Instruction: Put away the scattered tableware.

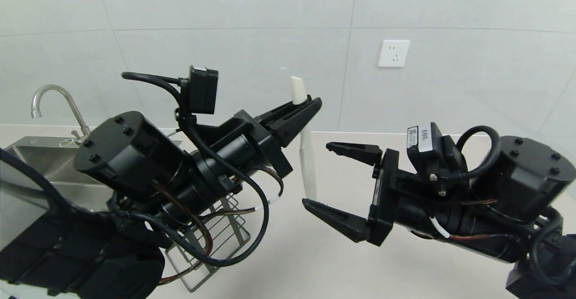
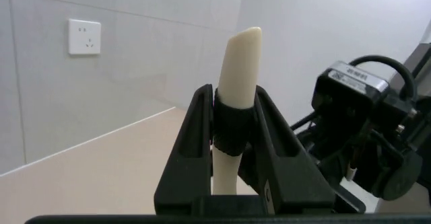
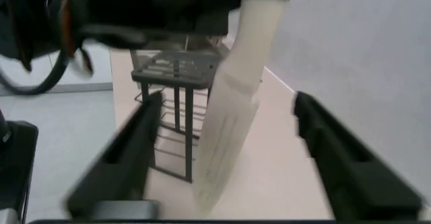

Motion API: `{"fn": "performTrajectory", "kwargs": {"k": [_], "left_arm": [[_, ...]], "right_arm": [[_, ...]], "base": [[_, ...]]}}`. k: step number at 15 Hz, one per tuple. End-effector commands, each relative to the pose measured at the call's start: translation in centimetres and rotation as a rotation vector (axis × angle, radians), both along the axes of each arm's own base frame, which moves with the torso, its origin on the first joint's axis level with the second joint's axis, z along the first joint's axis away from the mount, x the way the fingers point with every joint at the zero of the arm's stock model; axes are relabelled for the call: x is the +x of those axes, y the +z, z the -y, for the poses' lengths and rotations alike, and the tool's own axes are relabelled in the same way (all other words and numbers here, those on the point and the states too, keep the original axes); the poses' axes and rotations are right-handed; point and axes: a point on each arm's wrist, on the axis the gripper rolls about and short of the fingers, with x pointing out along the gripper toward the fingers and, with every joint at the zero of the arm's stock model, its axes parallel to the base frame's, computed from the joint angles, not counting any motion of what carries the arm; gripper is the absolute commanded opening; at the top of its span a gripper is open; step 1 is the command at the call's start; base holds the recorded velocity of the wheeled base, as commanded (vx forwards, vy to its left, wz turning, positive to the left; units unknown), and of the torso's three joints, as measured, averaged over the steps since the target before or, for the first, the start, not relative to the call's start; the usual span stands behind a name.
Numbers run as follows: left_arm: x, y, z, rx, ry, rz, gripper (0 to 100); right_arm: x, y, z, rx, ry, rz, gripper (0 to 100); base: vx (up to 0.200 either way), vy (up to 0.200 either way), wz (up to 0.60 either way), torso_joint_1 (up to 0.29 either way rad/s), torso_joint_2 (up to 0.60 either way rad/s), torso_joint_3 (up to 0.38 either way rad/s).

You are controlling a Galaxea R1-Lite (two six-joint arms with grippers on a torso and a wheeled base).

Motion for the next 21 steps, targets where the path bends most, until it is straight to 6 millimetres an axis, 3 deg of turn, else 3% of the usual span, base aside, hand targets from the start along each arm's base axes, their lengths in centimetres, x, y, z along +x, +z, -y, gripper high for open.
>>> {"fn": "performTrajectory", "kwargs": {"k": [1, 6, 7, 11, 14, 17, 19, 21], "left_arm": [[0.0, 2.0, -2.2, -0.046, 0.054, 0.048, 0], [-2.1, 3.7, -6.1, -0.068, 0.123, 0.105, 0], [-3.2, 4.2, -7.3, -0.077, 0.130, 0.123, 0], [-5.0, 4.5, -8.5, -0.084, 0.128, 0.143, 0], [-4.9, 4.7, -8.8, -0.089, 0.143, 0.152, 0], [-5.0, 4.7, -8.9, -0.089, 0.145, 0.154, 0], [-5.3, 5.0, -9.1, -0.096, 0.147, 0.164, 0], [-5.5, 5.2, -9.3, -0.103, 0.147, 0.170, 0]], "right_arm": [[-1.7, -0.2, 1.8, -0.013, -0.007, -0.013, 100], [-6.6, 0.5, 9.3, 0.013, -0.148, 0.025, 100], [-8.9, 0.6, 12.3, 0.044, -0.243, 0.070, 100], [-15.1, 2.6, 17.1, 0.160, -0.473, 0.319, 100], [-19.9, 2.3, 18.4, 0.206, -0.612, 0.490, 100], [-22.0, 0.4, 18.3, 0.152, -0.643, 0.482, 100], [-23.2, -1.7, 18.2, 0.134, -0.570, 0.449, 100], [-23.6, -3.2, 18.2, 0.113, -0.595, 0.400, 100]], "base": [[0.000, 0.000, 0.00, 0.000, 0.00, 0.000], [0.000, 0.000, 0.00, 0.000, 0.00, 0.000], [0.000, 0.000, 0.00, 0.000, 0.00, 0.000], [0.000, 0.000, 0.00, 0.000, 0.00, 0.000], [0.000, 0.000, 0.00, 0.000, 0.00, 0.000], [0.000, 0.000, 0.00, 0.000, 0.00, 0.000], [0.000, 0.000, 0.00, 0.000, 0.00, 0.000], [0.000, 0.000, 0.00, 0.000, 0.00, 0.000]]}}
